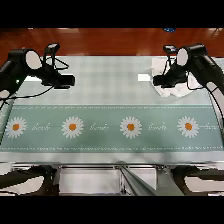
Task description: Fold the shirts.
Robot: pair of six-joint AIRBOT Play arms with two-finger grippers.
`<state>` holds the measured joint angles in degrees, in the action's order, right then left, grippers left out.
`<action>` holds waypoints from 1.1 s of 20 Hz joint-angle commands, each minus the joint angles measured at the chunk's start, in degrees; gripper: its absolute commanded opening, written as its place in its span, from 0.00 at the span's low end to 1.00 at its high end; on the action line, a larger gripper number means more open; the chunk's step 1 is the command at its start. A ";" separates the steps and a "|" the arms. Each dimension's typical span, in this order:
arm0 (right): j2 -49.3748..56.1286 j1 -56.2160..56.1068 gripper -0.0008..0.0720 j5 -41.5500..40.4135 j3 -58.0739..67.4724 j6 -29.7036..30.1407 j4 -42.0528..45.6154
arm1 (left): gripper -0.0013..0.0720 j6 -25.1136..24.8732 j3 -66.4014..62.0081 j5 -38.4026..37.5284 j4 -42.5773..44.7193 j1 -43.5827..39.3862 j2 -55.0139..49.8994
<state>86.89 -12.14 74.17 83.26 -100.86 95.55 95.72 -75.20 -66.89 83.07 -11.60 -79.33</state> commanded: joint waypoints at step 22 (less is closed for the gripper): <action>-0.04 -0.04 0.59 -19.23 0.13 -3.34 15.50 | 0.31 0.00 0.02 11.69 1.46 0.52 -0.35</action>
<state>86.89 -12.14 65.10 83.29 -101.54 100.92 95.72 -75.20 -60.16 83.22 -11.42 -79.59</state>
